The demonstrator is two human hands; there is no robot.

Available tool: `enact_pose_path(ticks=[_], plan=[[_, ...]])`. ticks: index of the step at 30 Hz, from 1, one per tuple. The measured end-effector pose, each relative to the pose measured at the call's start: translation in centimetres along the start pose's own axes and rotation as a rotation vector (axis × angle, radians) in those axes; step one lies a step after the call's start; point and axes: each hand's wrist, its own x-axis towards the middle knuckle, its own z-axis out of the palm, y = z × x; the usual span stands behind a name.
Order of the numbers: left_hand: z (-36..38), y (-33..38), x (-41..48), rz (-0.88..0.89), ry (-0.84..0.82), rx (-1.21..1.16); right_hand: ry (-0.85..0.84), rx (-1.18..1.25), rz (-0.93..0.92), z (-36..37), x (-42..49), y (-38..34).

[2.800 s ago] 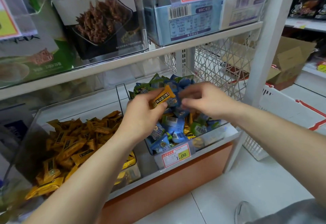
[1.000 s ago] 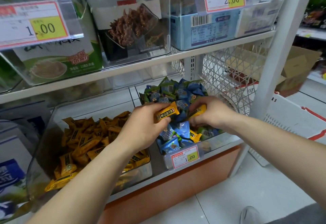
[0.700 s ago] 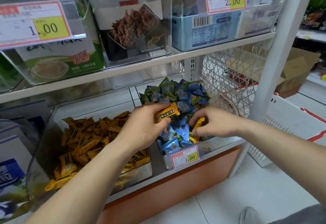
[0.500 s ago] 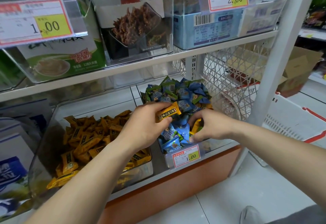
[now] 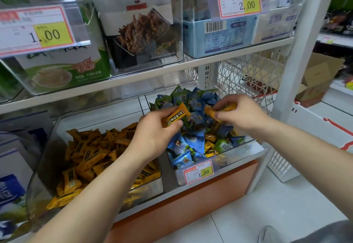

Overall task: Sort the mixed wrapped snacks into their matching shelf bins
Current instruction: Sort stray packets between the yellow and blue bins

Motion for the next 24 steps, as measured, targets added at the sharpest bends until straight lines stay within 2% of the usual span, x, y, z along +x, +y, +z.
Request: enact_pose_path(ticks=[3, 7, 10, 14, 18, 20, 22, 24], plan=[[0.5, 0.9, -0.2, -0.015, 0.053, -0.173, 0.037, 0.465, 0.018, 1.4, -1.0, -1.9], [1.1, 2.4, -0.6, -0.129, 0.169, -0.568, -0.076, 0.756, -0.012, 5.8, -3.1, -4.8], [0.4, 2.2, -0.9, -0.197, 0.256, -0.625, -0.083, 0.709, -0.051, 8.8, -3.9, -6.5], [-1.3, 0.7, -1.6, -0.259, 0.278, -0.536, -0.08, 0.596, -0.146, 12.1, -4.0, -8.1], [-4.4, -1.2, -2.1, -0.284, 0.356, -0.478, -0.012, 0.441, -0.122, 15.1, -3.7, -8.9], [-6.3, -2.6, -2.5, -0.26, 0.328, -0.37, -0.101, 0.427, -0.081, 16.4, -3.5, -9.4], [-8.0, -4.1, -2.9, -0.24, 0.294, -0.262, -0.263, 0.405, -0.077, 17.5, -3.5, -10.1], [-9.6, -5.8, -3.2, -0.214, 0.245, -0.01, -0.34, 0.179, -0.221, 18.1, -3.2, -10.3]])
